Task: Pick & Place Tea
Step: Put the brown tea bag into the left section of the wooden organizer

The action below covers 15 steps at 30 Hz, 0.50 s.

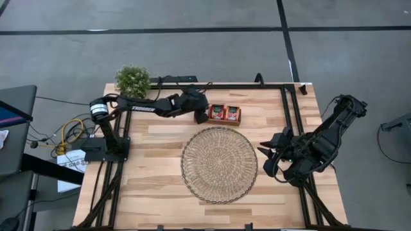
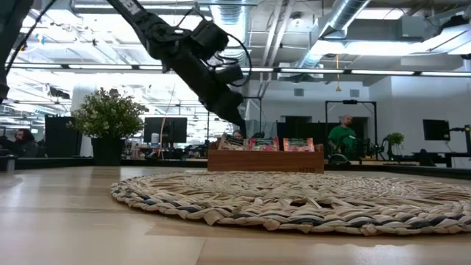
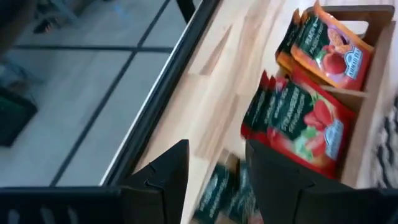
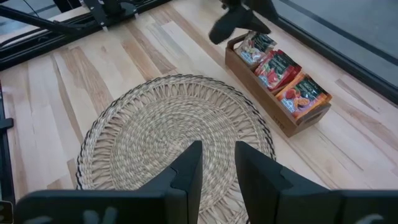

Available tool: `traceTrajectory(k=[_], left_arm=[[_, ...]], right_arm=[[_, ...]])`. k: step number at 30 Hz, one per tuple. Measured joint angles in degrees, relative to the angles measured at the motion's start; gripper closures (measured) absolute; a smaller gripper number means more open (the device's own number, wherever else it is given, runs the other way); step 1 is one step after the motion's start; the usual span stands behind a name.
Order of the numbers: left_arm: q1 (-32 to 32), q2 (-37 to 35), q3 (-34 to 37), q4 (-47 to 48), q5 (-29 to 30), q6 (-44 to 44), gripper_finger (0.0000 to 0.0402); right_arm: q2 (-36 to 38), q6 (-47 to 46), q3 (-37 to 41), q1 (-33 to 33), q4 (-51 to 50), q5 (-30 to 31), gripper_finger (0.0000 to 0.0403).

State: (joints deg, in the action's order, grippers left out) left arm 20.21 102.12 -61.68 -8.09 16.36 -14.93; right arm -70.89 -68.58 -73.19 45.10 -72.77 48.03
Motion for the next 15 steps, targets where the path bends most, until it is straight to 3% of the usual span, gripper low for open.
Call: traceTrajectory(k=[8,15], left_arm=[[-0.66,2.71,-0.12,1.07,5.62,-2.63,0.0250],[-1.42,2.71,-0.14,2.97,5.87,-2.84,0.0250]], right_arm=[[-0.02,0.04,-0.02,0.24,1.23,-0.03,0.0317],[-0.02,1.04,-0.02,0.17,1.27,-0.02,0.0317]])
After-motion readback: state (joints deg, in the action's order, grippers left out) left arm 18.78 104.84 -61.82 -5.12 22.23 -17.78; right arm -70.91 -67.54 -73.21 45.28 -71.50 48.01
